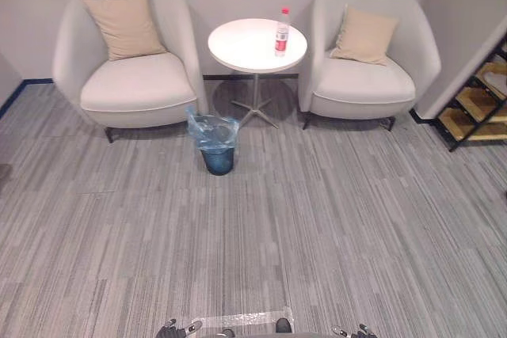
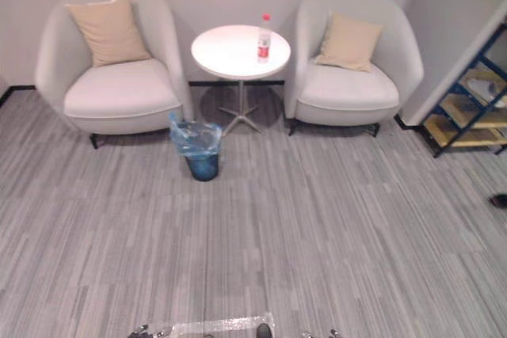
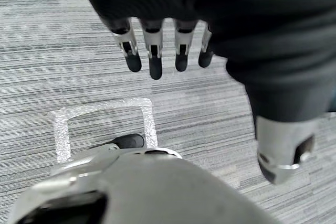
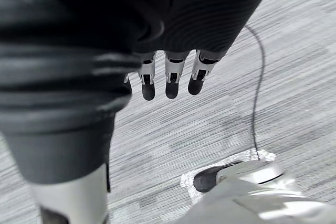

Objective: Gather rubbish on tea table into small bin, then transfer packed bag to large trash can.

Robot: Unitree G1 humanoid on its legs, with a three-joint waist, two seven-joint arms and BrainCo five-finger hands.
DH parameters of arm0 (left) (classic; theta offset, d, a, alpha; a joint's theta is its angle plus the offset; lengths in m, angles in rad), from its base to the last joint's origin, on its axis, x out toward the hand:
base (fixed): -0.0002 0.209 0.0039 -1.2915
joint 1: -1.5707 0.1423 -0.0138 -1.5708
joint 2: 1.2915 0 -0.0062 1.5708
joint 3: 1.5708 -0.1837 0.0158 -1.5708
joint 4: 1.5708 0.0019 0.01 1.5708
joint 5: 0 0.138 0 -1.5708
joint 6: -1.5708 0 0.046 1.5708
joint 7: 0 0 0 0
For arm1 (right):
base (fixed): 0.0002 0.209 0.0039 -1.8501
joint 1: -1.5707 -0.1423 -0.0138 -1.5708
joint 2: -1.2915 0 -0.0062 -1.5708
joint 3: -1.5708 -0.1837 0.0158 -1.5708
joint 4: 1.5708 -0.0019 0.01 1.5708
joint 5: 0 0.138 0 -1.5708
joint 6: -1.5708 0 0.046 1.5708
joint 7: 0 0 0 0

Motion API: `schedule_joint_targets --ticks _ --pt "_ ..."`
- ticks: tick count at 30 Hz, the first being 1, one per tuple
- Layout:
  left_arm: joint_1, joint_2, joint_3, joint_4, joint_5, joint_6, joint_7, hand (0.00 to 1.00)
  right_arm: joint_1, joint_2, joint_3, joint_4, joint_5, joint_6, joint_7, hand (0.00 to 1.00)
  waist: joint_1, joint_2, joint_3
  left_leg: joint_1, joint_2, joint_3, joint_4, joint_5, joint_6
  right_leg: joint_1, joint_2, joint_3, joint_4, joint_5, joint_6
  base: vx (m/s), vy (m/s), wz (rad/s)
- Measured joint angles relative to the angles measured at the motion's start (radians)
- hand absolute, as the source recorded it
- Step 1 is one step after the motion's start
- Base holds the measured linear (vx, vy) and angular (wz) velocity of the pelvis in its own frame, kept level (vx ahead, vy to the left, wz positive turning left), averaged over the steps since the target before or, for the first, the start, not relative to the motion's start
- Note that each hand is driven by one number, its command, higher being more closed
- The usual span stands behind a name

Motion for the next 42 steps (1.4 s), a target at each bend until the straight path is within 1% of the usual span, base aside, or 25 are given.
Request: schedule_joint_targets --ticks 6,8,10,11,12,14,15,18,20,21,22,23,24,25,26,27,29,32,33,34,35,36,39,40,42 --pt "-0.03 -0.015 0.02 -0.008 0.0 0.0 -0.001 0.0 0.001 -0.01 -0.017 -0.005 0.003 0.0 0.001 0.0 -0.002 0.023 0.025 -0.068 0.073 -0.024 0.19 -0.096 -0.055 -0.001 0.036 -0.075 0.078 -0.093 -0.044 0.09 -0.112 0.18" --pt "-0.029 -0.035 0.1 -0.065 -0.002 0.002 -0.002 0.0 0.007 0.002 -0.026 -0.025 0.005 -0.004 -0.006 0.0 -0.003 0.018 0.043 -0.191 0.116 -0.022 0.482 -0.1 -0.062 0.008 0.039 -0.093 0.108 -0.118 -0.056 0.15 -0.174 0.08" --pt "-0.009 -0.074 0.165 -0.119 -0.006 0.001 0.0 0.0 0.027 -0.012 -0.026 -0.068 0.021 -0.007 -0.012 0.0 0.007 0.057 0.073 -0.282 0.184 -0.027 0.773 -0.044 -0.004 0.059 0.07 -0.079 0.139 -0.146 -0.085 0.18 -0.12 -0.21" --pt "0.003 -0.083 0.183 -0.14 -0.02 0.0 0.0 0.0 0.032 -0.012 -0.023 -0.089 0.022 -0.007 -0.02 0.0 0.015 0.054 0.078 -0.344 0.198 -0.031 0.907 -0.014 0.002 0.094 0.074 -0.059 0.15 -0.176 -0.109 0.27 -0.055 -0.29" --pt "0.012 -0.089 0.199 -0.158 -0.025 -0.001 0.0 0.0 0.034 -0.011 -0.019 -0.093 0.022 -0.006 -0.028 0.0 0.016 0.051 0.076 -0.387 0.182 -0.046 0.947 -0.05 -0.007 0.113 0.063 -0.043 0.163 -0.207 -0.125 0.28 -0.053 -0.26" --pt "0.012 -0.099 0.205 -0.16 -0.041 -0.003 0.003 0.0 0.03 -0.012 -0.02 -0.085 0.021 -0.003 -0.031 0.0 0.023 0.047 0.076 -0.449 0.138 -0.045 0.891 -0.082 -0.017 0.143 0.047 -0.021 0.149 -0.208 -0.116 0.35 -0.033 -0.36" --pt "0.012 -0.105 0.209 -0.159 -0.044 -0.007 0.006 0.0 0.016 -0.013 -0.022 -0.083 0.021 -0.002 -0.035 0.0 0.04 0.046 0.076 -0.498 0.102 -0.02 0.762 -0.085 -0.019 0.166 0.035 0.008 0.114 -0.207 -0.114 0.35 -0.001 -0.47" --pt "0.009 -0.103 0.215 -0.154 -0.044 -0.013 0.007 0.0 -0.018 -0.002 -0.038 -0.077 0.021 -0.002 -0.036 0.0 0.05 0.033 0.083 -0.524 0.037 0.002 0.538 -0.049 -0.014 0.2 0.012 0.033 0.066 -0.21 -0.104 0.43 0.083 -0.45" --pt "0.011 -0.112 0.211 -0.143 -0.044 -0.016 0.011 0.0 -0.043 0.009 -0.053 -0.058 0.02 -0.003 -0.036 0.0 0.087 0.037 0.07 -0.512 -0.01 -0.032 0.34 0.025 0.048 0.216 0.005 0.077 0.055 -0.236 -0.058 0.46 0.137 -0.91" --pt "0.019 -0.113 0.212 -0.136 -0.044 -0.017 0.011 0.0 -0.044 0.018 -0.053 -0.058 0.019 -0.004 -0.036 0.0 0.096 0.036 0.061 -0.51 -0.012 -0.046 0.342 0.05 0.068 0.227 0.008 0.088 0.066 -0.251 -0.042 0.55 0.192 -0.92" --pt "0.018 -0.096 0.218 -0.124 -0.044 -0.016 0.012 0.0 -0.048 0.042 -0.053 -0.058 0.018 -0.003 -0.035 0.0 0.098 0.011 0.048 -0.493 -0.025 -0.035 0.359 0.058 0.068 0.216 -0.009 0.094 0.144 -0.278 -0.014 0.58 0.189 -0.55" --pt "0.019 -0.079 0.214 -0.117 -0.044 -0.015 0.012 0.0 -0.042 0.072 -0.052 -0.061 0.017 -0.003 -0.033 0.0 0.096 -0.017 0.031 -0.462 -0.041 -0.021 0.337 0.04 0.071 0.162 -0.027 0.083 0.277 -0.285 0.002 0.58 0.189 -0.39" --pt "0.019 -0.061 0.202 -0.114 -0.044 -0.015 0.011 0.0 -0.033 0.087 -0.054 -0.066 0.011 -0.004 -0.031 0.0 0.091 -0.043 0.019 -0.41 -0.065 -0.01 0.31 0.026 0.076 0.089 -0.052 0.062 0.476 -0.272 0.068 0.66 0.239 -0.12" --pt "0.014 -0.051 0.192 -0.115 -0.045 -0.014 0.012 0.0 -0.022 0.09 -0.055 -0.081 0.001 -0.004 -0.027 0.0 0.085 -0.058 0.014 -0.347 -0.089 -0.009 0.302 -0.004 0.091 0.008 -0.079 0.041 0.712 -0.227 0.169 0.65 0.242 -0.04" --pt "0.006 -0.049 0.185 -0.116 -0.047 -0.013 0.012 0.0 -0.018 0.09 -0.054 -0.094 0.0 -0.004 -0.026 0.0 0.081 -0.056 0.015 -0.301 -0.097 -0.01 0.302 -0.032 0.095 -0.043 -0.098 0.015 0.852 -0.216 0.184 0.54 0.195 0.06" --pt "0.001 -0.051 0.184 -0.117 -0.052 -0.013 0.012 0.0 -0.019 0.09 -0.054 -0.1 0.0 -0.005 -0.025 0.0 0.079 -0.053 0.017 -0.278 -0.099 -0.011 0.299 -0.045 0.096 -0.067 -0.107 -0.003 0.909 -0.217 0.177 0.4 0.123 0.12" --pt "-0.032 -0.062 0.179 -0.121 -0.067 -0.014 0.011 0.0 -0.016 0.085 -0.054 -0.137 -0.004 -0.009 -0.019 0.0 0.062 -0.031 0.021 -0.16 -0.103 -0.035 0.247 -0.073 0.097 -0.192 -0.163 -0.11 1.043 -0.24 0.112 0.44 0.107 0.28" --pt "-0.039 -0.105 0.186 -0.137 -0.079 -0.02 0.009 0.0 -0.024 0.091 -0.06 -0.152 -0.005 -0.009 -0.017 0.0 0.055 -0.03 0.02 -0.062 -0.092 -0.053 0.211 -0.072 0.097 -0.271 -0.172 -0.149 0.955 -0.251 0.078 0.44 0.005 0.29" --pt "-0.051 -0.128 0.187 -0.139 -0.077 -0.019 0.005 0.0 -0.023 0.091 -0.06 -0.166 -0.005 -0.012 -0.016 0.0 0.054 -0.023 0.022 -0.037 -0.081 -0.076 0.207 -0.087 0.096 -0.331 -0.169 -0.162 0.914 -0.257 0.041 0.29 -0.058 0.31" --pt "-0.055 -0.132 0.187 -0.139 -0.08 -0.019 0.002 0.0 -0.028 0.089 -0.061 -0.169 -0.005 -0.013 -0.016 0.0 0.049 -0.012 0.027 -0.021 -0.066 -0.087 0.198 -0.104 0.089 -0.344 -0.157 -0.168 0.864 -0.255 0.035 0.37 -0.101 0.46" --pt "-0.061 -0.143 0.197 -0.133 -0.071 -0.019 0.0 0.0 -0.04 0.087 -0.069 -0.168 -0.004 -0.011 -0.016 0.0 0.034 0.003 0.031 0.0 -0.044 -0.11 0.187 -0.129 0.071 -0.338 -0.125 -0.165 0.69 -0.239 0.038 0.43 -0.164 0.48" --pt "-0.062 -0.144 0.198 -0.122 -0.066 -0.022 0.0 0.0 -0.044 0.088 -0.069 -0.157 -0.004 -0.011 -0.017 0.0 0.034 -0.004 0.034 0.023 -0.04 -0.115 0.177 -0.146 0.052 -0.332 -0.103 -0.118 0.499 -0.168 0.02 0.43 -0.184 0.44" --pt "-0.052 -0.142 0.207 -0.108 -0.064 -0.02 0.002 0.0 -0.042 0.091 -0.086 -0.145 0.003 -0.014 -0.016 0.0 0.027 -0.017 0.029 0.081 -0.026 -0.165 0.208 -0.228 0.007 -0.298 -0.093 -0.09 0.402 -0.031 0.006 0.39 -0.259 0.43" --pt "-0.05 -0.16 0.207 -0.095 -0.06 -0.018 0.0 0.0 -0.044 0.077 -0.085 -0.143 0.0 -0.014 -0.012 0.0 0.027 0.018 0.02 0.085 0.011 -0.186 0.235 -0.246 -0.007 -0.282 -0.074 -0.127 0.428 -0.066 -0.008 0.43 -0.294 0.55" --pt "-0.048 -0.188 0.22 -0.096 -0.058 -0.019 -0.001 0.0 -0.044 0.058 -0.088 -0.129 0.001 -0.014 -0.009 0.0 0.024 0.056 0.007 0.022 0.076 -0.224 0.407 -0.248 -0.012 -0.23 -0.03 -0.191 0.415 -0.125 -0.043 0.46 -0.328 0.61"
